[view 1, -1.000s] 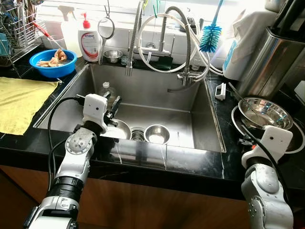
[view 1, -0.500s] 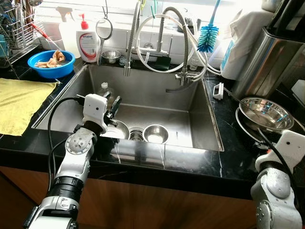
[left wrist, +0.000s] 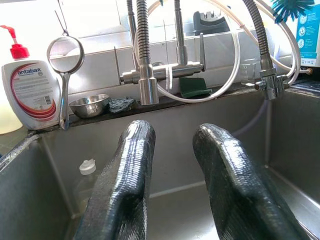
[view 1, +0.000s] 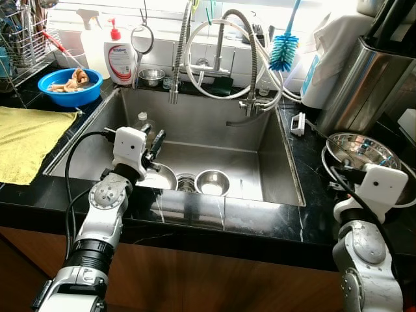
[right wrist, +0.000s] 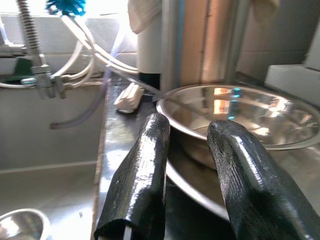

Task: Kitchen organization

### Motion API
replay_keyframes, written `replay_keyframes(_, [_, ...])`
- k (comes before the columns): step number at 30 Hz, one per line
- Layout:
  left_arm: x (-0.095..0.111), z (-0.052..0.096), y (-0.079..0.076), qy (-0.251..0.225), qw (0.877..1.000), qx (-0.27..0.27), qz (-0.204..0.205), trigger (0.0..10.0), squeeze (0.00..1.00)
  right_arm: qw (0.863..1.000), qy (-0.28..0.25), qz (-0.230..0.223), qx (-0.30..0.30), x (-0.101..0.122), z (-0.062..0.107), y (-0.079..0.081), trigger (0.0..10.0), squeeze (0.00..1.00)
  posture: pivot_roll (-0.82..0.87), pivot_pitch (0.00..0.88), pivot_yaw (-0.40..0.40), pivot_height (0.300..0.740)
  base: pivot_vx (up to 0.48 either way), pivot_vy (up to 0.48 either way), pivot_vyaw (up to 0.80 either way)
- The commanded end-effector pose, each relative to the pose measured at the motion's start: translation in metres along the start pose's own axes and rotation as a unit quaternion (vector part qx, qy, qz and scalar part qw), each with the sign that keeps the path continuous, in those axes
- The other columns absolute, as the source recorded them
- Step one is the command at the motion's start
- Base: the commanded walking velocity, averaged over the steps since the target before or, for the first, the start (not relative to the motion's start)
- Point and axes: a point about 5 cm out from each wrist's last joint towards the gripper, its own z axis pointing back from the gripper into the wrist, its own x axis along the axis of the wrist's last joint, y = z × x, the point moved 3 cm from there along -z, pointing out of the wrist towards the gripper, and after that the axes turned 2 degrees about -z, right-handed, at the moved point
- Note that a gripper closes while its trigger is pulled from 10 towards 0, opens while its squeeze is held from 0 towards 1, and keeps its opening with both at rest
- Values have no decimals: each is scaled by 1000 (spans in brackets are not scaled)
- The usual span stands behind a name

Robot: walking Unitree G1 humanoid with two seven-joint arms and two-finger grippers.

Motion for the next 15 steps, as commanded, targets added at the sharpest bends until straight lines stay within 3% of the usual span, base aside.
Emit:
replay_keyframes(1, [4, -4, -3, -7, 1000, -10, -7, 10000, 0, 1000, 13, -3, 11, -5, 0, 1, 10000, 0, 97, 0, -81, 740, 0, 0, 0])
replay_keyframes(7, [4, -4, -4, -7, 1000, -14, -6, 10000, 0, 999, 25, -9, 42, -12, 2, 3, 10000, 0, 95, 0, -78, 740, 0, 0, 0])
replay_keyframes(15, [3, -3, -6, -6, 1000, -16, -5, 10000, 0, 999, 44, 3, 29, -20, 2, -4, 10000, 0, 95, 0, -78, 740, 0, 0, 0])
